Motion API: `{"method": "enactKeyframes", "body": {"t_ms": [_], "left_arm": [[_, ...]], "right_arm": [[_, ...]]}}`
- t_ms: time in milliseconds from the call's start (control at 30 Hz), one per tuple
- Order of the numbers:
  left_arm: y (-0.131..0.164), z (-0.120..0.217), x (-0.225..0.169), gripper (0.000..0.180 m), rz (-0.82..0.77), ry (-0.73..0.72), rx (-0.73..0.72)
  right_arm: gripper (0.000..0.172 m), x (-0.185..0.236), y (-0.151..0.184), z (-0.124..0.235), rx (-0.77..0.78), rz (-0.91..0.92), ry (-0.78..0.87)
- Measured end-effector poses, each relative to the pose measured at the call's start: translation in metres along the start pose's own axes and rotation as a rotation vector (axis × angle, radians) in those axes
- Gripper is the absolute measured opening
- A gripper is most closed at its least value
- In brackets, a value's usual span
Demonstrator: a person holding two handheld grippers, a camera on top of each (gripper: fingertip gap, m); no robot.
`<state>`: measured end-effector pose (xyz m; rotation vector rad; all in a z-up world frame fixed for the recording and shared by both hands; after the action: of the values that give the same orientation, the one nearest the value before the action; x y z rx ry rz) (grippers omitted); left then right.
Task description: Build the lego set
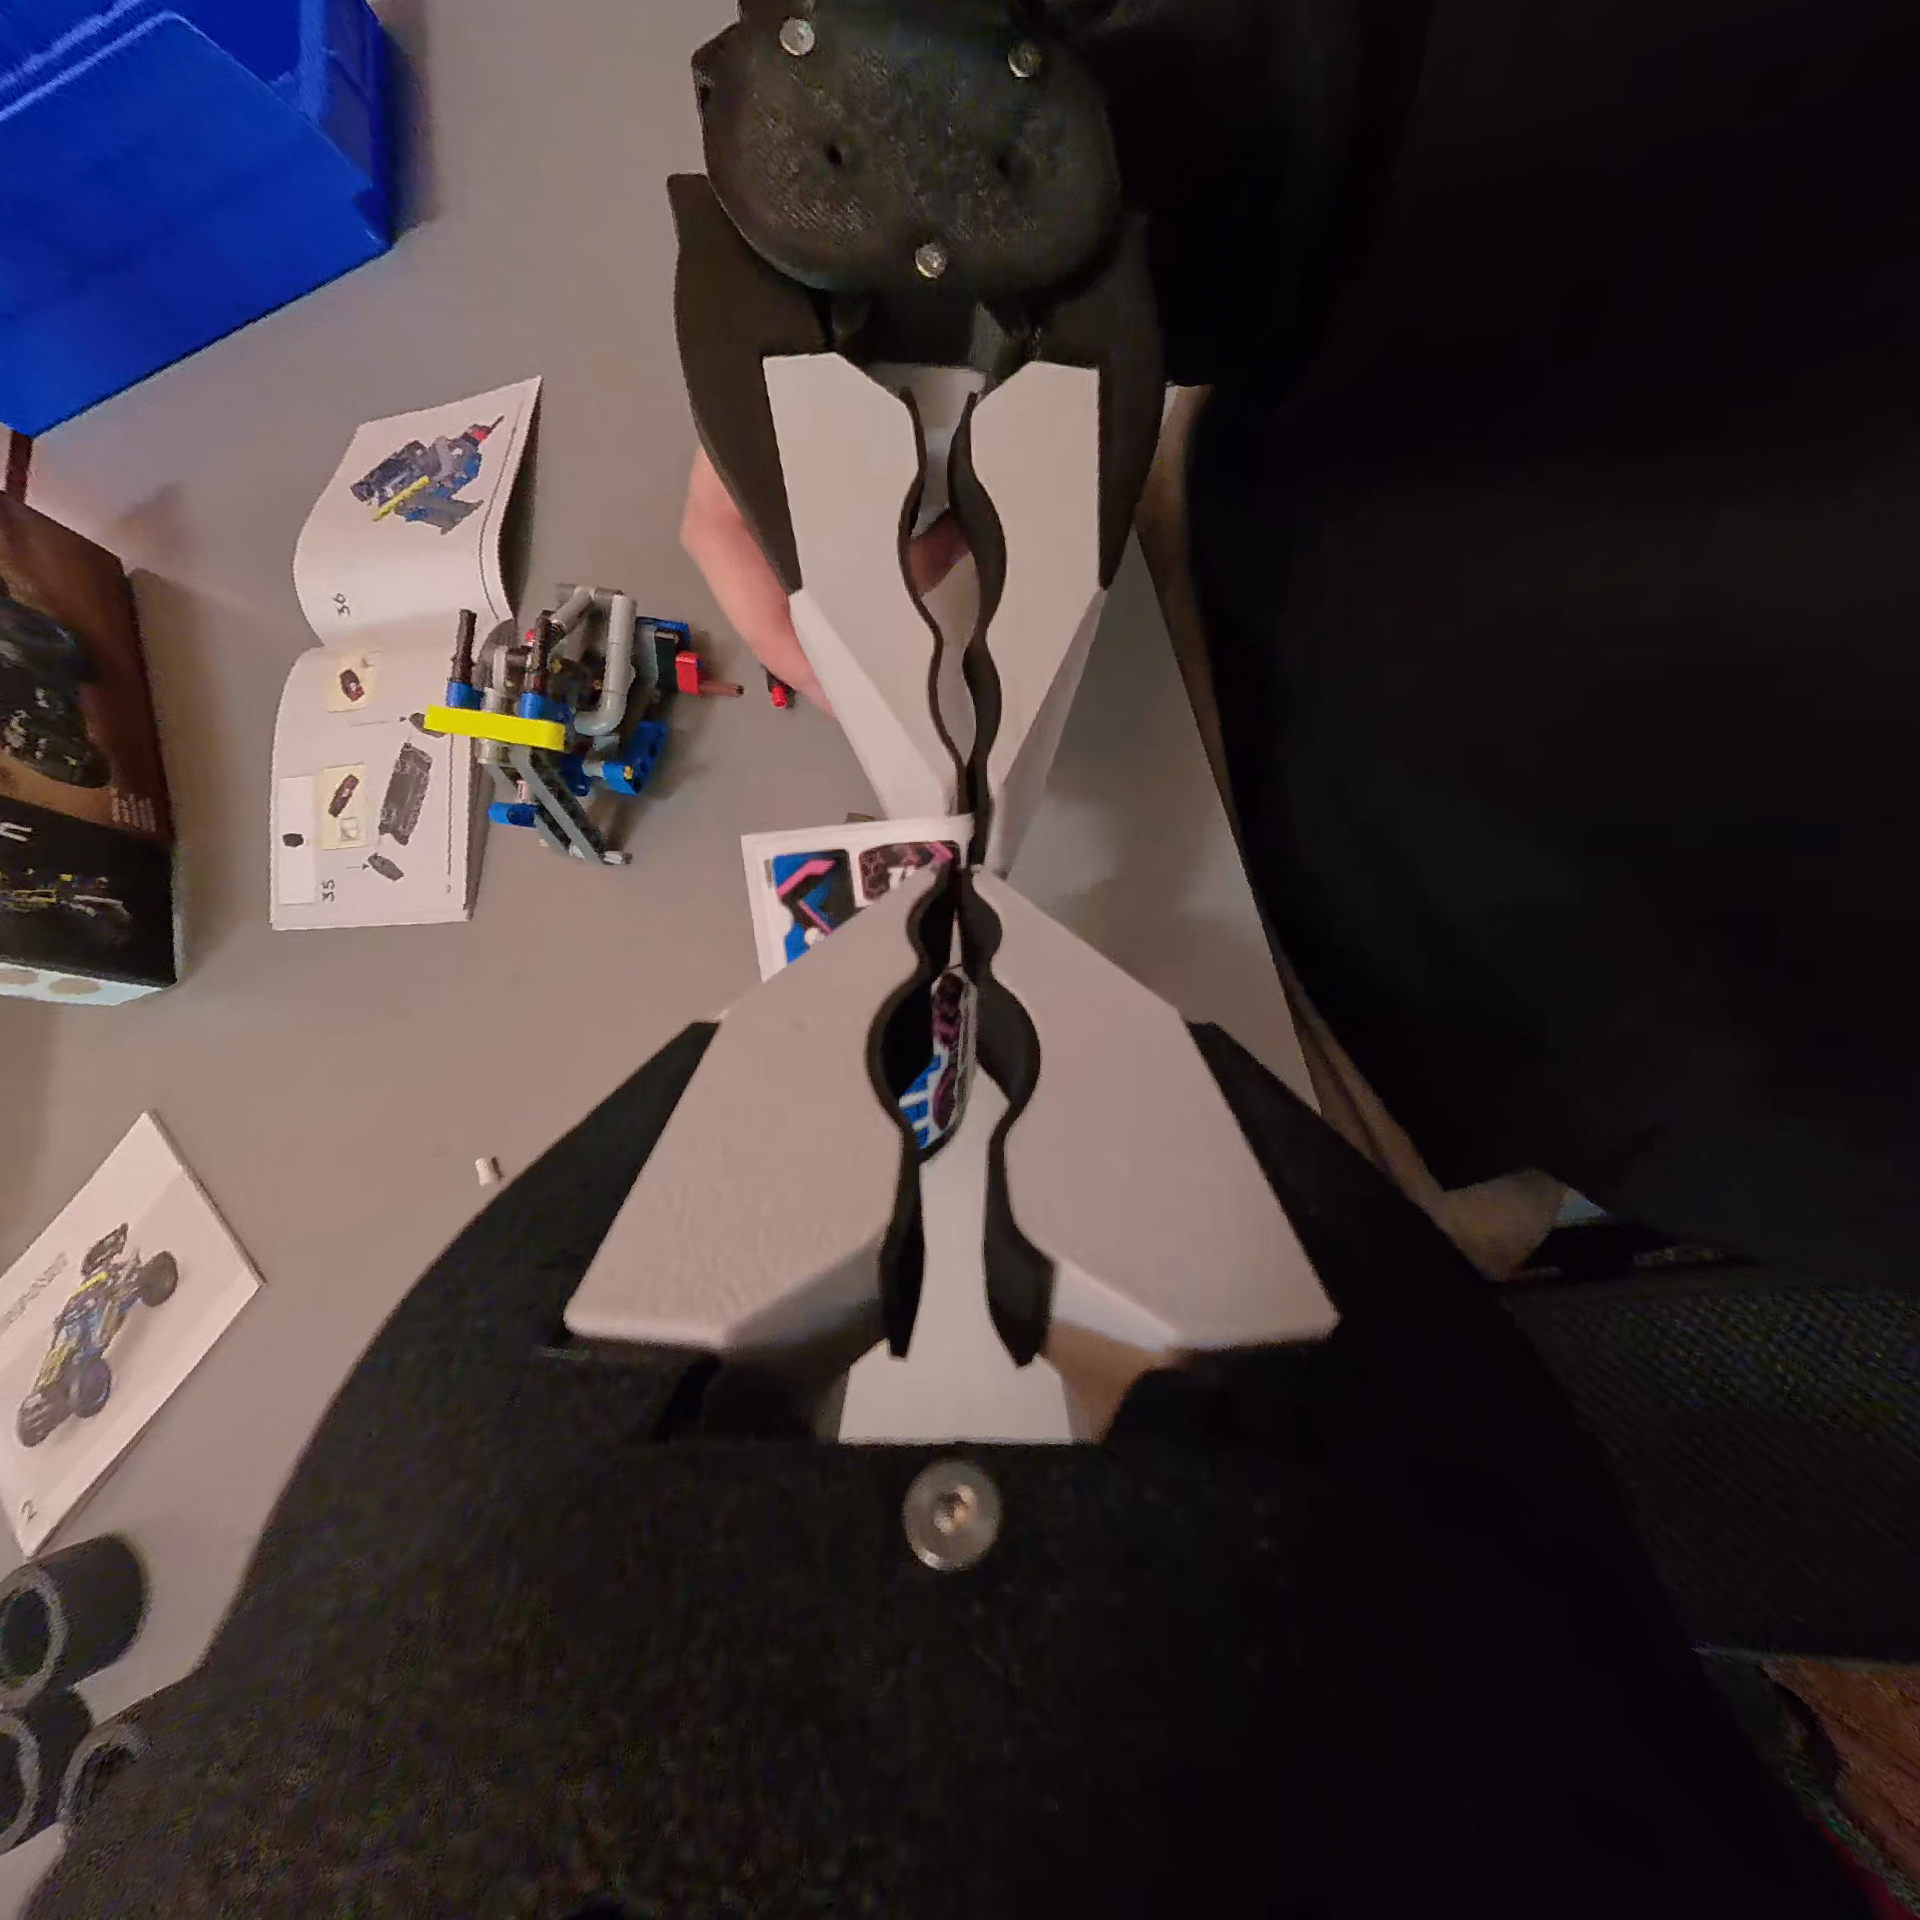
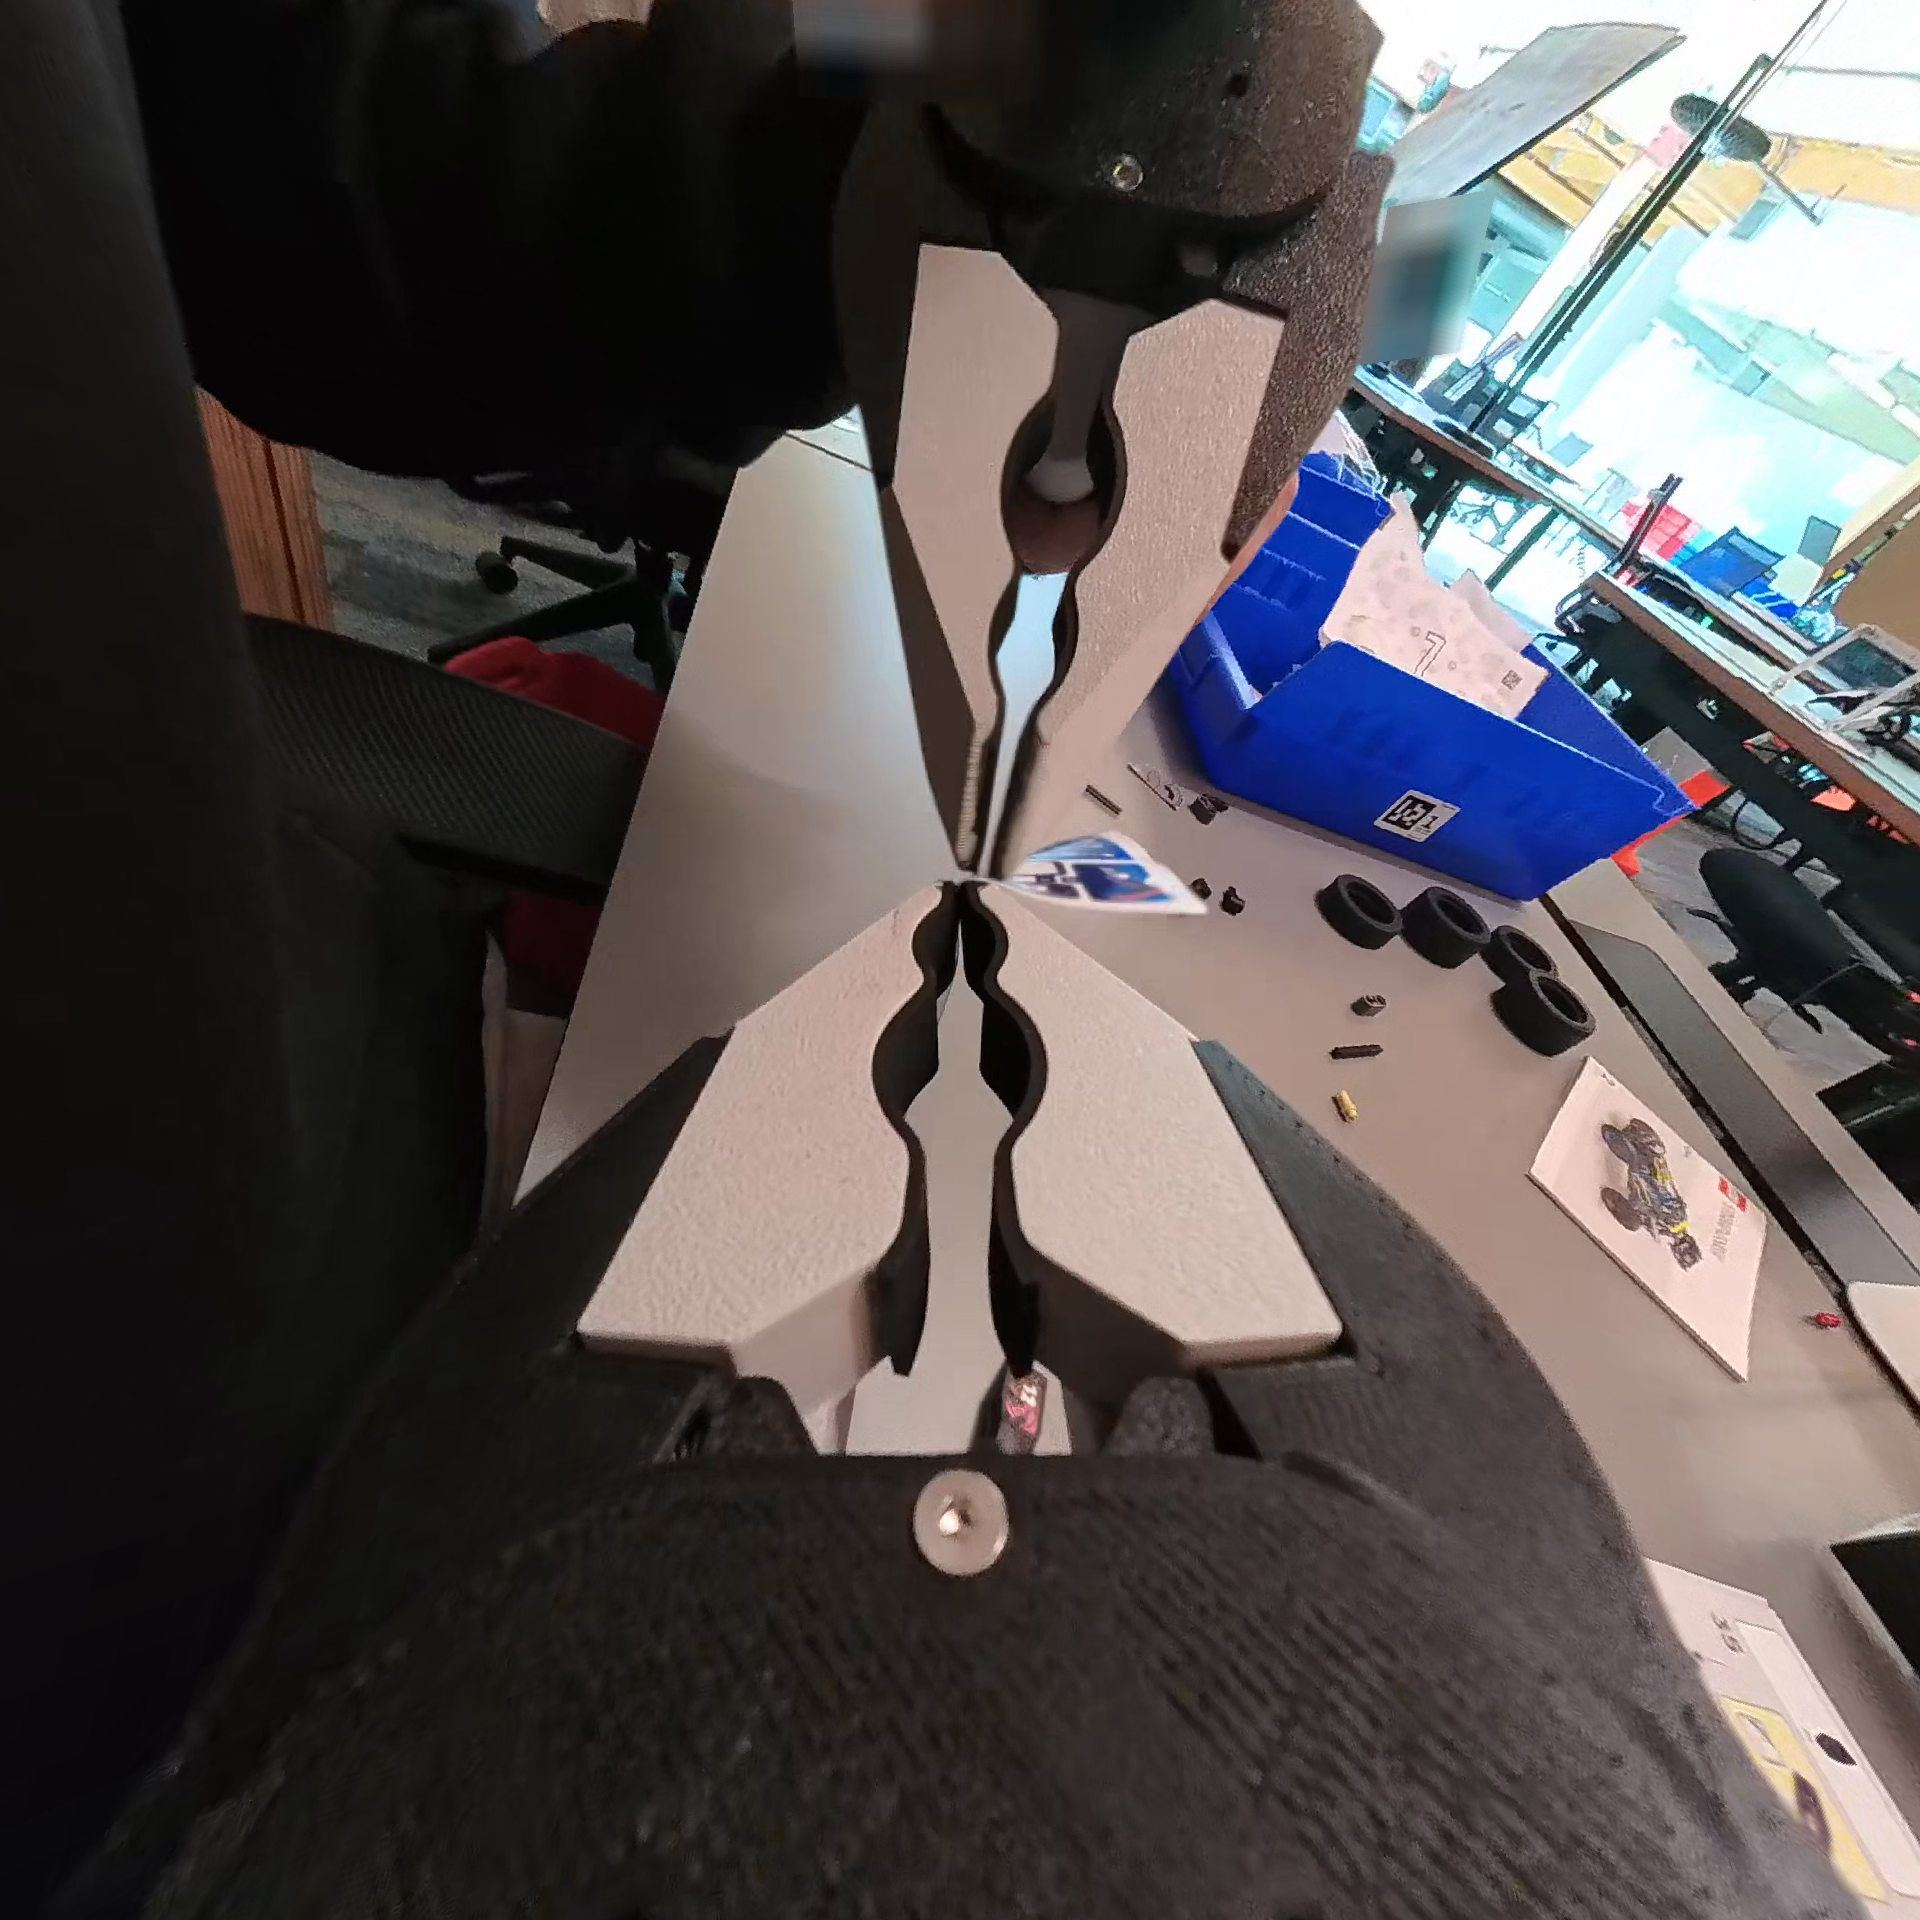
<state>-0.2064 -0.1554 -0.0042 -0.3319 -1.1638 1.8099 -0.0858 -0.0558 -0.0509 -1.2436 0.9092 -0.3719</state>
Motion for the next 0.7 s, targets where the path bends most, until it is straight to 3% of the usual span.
{"method": "enactKeyframes", "body": {"t_ms": [367,567,700], "left_arm": [[0.004,-0.001,0.006,0.000,0.029,-0.052,-0.012],[0.006,0.005,0.009,0.000,0.006,-0.110,-0.011],[0.009,0.014,0.015,0.000,-0.032,-0.189,0.003]], "right_arm": [[0.000,0.000,0.004,0.003,0.028,0.039,0.012],[0.000,-0.005,0.006,0.005,0.002,-0.032,0.043],[0.000,-0.013,0.013,0.003,0.024,-0.190,0.111]]}}
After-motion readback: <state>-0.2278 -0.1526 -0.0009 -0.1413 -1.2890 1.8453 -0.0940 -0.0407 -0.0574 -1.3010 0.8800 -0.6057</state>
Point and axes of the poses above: each gripper's, where its closed fingertips meet, z back along the fingers, y out of its underside, x = y × z across the jaws, the point moved 10 cm from there along z, back along the fingers, and after that the axes turned 12 degrees about -x, right-handed, at the moved point
